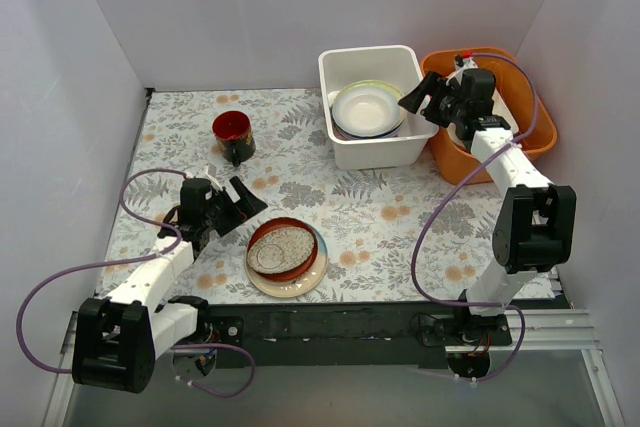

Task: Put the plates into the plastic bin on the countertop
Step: Place the plate in the plastic bin, then pick up the plate at the center of the board.

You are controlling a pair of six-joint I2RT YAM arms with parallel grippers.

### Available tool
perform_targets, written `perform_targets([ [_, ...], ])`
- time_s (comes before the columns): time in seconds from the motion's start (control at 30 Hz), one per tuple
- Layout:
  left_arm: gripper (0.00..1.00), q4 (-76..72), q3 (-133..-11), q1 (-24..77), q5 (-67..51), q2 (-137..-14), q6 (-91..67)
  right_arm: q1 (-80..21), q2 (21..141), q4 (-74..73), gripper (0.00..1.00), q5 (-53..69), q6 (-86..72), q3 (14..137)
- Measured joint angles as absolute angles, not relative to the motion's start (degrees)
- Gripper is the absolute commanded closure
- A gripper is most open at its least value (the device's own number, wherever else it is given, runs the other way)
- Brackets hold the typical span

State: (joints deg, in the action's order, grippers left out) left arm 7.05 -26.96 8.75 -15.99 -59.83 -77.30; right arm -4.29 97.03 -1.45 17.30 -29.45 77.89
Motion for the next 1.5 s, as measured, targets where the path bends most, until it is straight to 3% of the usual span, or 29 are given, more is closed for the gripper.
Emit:
perform_targets([
  [0.17, 0.31, 8.3, -24.6, 8.9, -16.7, -59.1, -78.5, -5.0, 94.8, -0.9, 0.16, 18.1, -29.4, 73.8],
  [0.63, 0.46, 12.3, -24.1, 17.6, -10.3, -61.4, -80.0, -5.9, 90.2, 2.5, 0.16, 19.7, -29.3, 66.7],
  [0.87, 0.56, 15.0, -24.1, 18.7, -6.9, -56.8, -80.8, -6.1, 89.4, 3.1, 0.16, 20.3, -29.3, 65.7],
  [1.5, 0.54, 17.7, -26.0, 26.0, -2.2, -60.6, -81.0, -6.1, 88.8, 5.9, 0.16, 21.7, -29.1, 63.9],
])
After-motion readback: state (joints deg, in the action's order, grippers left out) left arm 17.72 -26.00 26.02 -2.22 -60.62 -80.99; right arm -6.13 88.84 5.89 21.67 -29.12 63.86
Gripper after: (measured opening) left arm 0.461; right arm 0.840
